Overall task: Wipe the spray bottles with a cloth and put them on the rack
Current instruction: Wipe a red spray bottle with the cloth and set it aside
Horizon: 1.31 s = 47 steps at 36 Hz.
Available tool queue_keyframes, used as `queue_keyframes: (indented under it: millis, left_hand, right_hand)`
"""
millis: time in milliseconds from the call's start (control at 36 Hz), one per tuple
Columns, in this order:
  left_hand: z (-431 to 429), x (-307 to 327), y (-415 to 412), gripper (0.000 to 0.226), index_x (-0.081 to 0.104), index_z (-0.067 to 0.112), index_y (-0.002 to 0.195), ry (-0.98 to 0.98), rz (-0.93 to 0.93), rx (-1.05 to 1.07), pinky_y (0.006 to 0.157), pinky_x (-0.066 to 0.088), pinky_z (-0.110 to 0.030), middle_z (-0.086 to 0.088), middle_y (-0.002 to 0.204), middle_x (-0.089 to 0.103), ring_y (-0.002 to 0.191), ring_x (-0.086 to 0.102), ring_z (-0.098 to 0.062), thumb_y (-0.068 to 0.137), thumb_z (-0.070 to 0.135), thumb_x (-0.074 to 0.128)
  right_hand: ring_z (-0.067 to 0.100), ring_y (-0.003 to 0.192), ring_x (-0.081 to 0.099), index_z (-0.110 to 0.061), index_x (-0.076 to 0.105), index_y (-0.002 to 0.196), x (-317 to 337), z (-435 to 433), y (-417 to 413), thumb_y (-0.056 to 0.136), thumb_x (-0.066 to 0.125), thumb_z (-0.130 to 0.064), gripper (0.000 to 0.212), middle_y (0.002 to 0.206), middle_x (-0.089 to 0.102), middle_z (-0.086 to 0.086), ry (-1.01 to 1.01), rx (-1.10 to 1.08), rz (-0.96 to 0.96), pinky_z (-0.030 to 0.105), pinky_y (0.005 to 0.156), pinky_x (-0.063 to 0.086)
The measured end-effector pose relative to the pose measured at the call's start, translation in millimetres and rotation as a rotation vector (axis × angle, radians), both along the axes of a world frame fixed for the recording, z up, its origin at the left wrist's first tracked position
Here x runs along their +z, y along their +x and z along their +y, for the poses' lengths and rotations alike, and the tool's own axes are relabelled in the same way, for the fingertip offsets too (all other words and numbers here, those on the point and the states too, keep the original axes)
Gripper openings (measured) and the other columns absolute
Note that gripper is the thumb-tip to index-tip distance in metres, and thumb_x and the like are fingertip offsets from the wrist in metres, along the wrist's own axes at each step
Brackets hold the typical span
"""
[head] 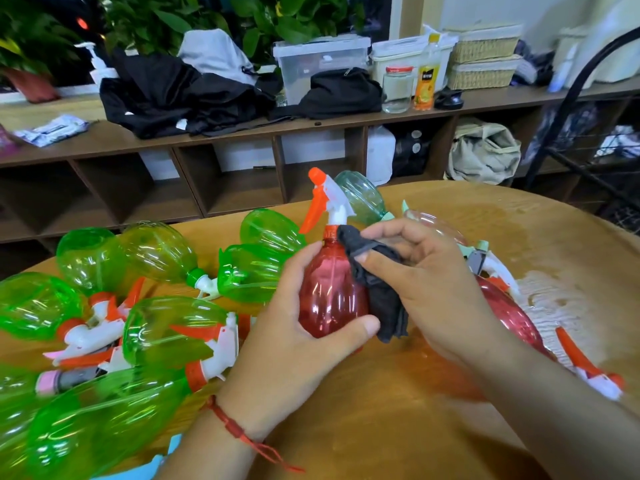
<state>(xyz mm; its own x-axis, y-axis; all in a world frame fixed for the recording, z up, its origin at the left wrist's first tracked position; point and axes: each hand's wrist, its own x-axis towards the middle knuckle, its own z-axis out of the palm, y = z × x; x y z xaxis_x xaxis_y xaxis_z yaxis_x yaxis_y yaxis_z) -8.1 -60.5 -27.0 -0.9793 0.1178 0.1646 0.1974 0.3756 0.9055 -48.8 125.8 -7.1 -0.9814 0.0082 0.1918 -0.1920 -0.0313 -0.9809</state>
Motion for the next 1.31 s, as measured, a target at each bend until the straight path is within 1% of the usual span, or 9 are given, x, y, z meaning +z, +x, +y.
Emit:
queue_keyframes:
  millis: [83, 250, 333, 389, 556, 694, 861, 1111, 1306]
  left_hand:
    - [-1.0, -0.8, -2.4, 0.100, 0.036, 0.064, 0.150, -0.104, 0.049, 0.066, 0.111, 0.051, -0.030, 0.031, 0.146, 0.050, 0.133, 0.054, 0.004, 0.070, 0.054, 0.096]
    - [-6.9, -1.6, -5.8, 0.087, 0.046, 0.054, 0.149, 0.009, 0.017, 0.041, 0.110, 0.049, -0.026, 0.032, 0.135, 0.064, 0.125, 0.063, 0.005, 0.080, 0.033, 0.094]
    - [-5.2, -1.6, -3.4, 0.076, 0.047, 0.046, 0.147, 0.118, -0.037, 0.013, 0.108, 0.054, -0.046, 0.015, 0.130, 0.072, 0.119, 0.070, -0.011, 0.080, 0.041, 0.083]
    - [-4.2, -2.2, -1.8, 0.073, 0.048, 0.049, 0.145, 0.091, -0.021, -0.007, 0.105, 0.056, -0.050, 0.013, 0.129, 0.072, 0.116, 0.072, -0.013, 0.080, 0.041, 0.081]
    - [1.0, -3.6, 3.0, 0.078, 0.044, 0.059, 0.145, -0.025, 0.030, -0.047, 0.104, 0.057, -0.037, 0.021, 0.138, 0.064, 0.118, 0.069, -0.007, 0.079, 0.038, 0.080]
    - [8.7, -2.8, 7.1, 0.083, 0.044, 0.065, 0.147, -0.121, 0.089, -0.089, 0.104, 0.048, -0.013, 0.039, 0.141, 0.053, 0.128, 0.058, 0.006, 0.082, 0.038, 0.087]
    - [15.0, -7.8, 6.6, 0.081, 0.051, 0.061, 0.140, -0.143, 0.152, -0.079, 0.103, 0.041, -0.004, 0.038, 0.138, 0.058, 0.130, 0.056, 0.011, 0.072, 0.034, 0.087]
    - [14.1, -11.2, 5.5, 0.086, 0.051, 0.059, 0.148, -0.173, 0.141, -0.102, 0.106, 0.053, -0.026, 0.030, 0.142, 0.058, 0.130, 0.060, 0.000, 0.076, 0.033, 0.090]
    - [12.4, -15.2, 2.0, 0.082, 0.058, 0.052, 0.144, -0.122, 0.135, -0.042, 0.105, 0.050, -0.018, 0.025, 0.137, 0.065, 0.127, 0.064, -0.001, 0.075, 0.028, 0.093]
  right_hand:
    - [0.020, 0.090, 0.078, -0.017, 0.074, 0.107, -0.9, -0.4, 1.4, 0.092, 0.078, -0.004, 0.020, 0.096, 0.080, 0.001, 0.028, 0.010, 0.005, 0.040, 0.082, 0.065]
    - [0.014, 0.091, 0.077, -0.016, 0.074, 0.104, 0.6, 1.0, -2.0, 0.092, 0.075, 0.005, 0.024, 0.100, 0.080, 0.000, 0.032, 0.053, 0.064, 0.025, 0.075, 0.060]
    - [0.010, 0.097, 0.075, -0.019, 0.074, 0.103, 7.0, 8.2, -2.7, 0.090, 0.075, 0.007, 0.029, 0.104, 0.079, -0.004, 0.047, -0.077, 0.203, 0.027, 0.079, 0.062]
    - [0.007, 0.097, 0.074, -0.018, 0.073, 0.106, 11.7, 14.0, -3.0, 0.092, 0.074, 0.006, 0.028, 0.104, 0.078, -0.005, 0.048, -0.153, 0.288, 0.023, 0.080, 0.060]
    - [0.017, 0.116, 0.068, -0.015, 0.076, 0.116, 13.6, 22.1, -4.3, 0.093, 0.074, 0.003, 0.029, 0.120, 0.070, 0.002, 0.326, -0.274, 0.519, 0.026, 0.095, 0.056]
    - [0.010, 0.115, 0.062, -0.018, 0.079, 0.118, 10.0, 17.7, -3.8, 0.094, 0.074, 0.002, 0.031, 0.120, 0.065, 0.000, 0.538, -0.326, 0.643, 0.015, 0.095, 0.048]
    - [0.017, 0.110, 0.065, -0.017, 0.080, 0.120, 4.3, 6.8, -2.2, 0.095, 0.074, -0.003, 0.029, 0.118, 0.068, -0.001, 0.664, -0.240, 0.745, 0.035, 0.091, 0.055]
    - [0.018, 0.110, 0.066, -0.018, 0.080, 0.118, 11.4, 27.1, -11.6, 0.097, 0.072, -0.004, 0.027, 0.116, 0.069, -0.001, 0.702, -0.355, 0.643, 0.037, 0.089, 0.058]
    - [0.025, 0.105, 0.066, -0.019, 0.081, 0.115, 3.5, 12.7, -11.1, 0.094, 0.073, -0.002, 0.028, 0.115, 0.070, -0.002, 0.788, -0.239, 0.737, 0.041, 0.087, 0.055]
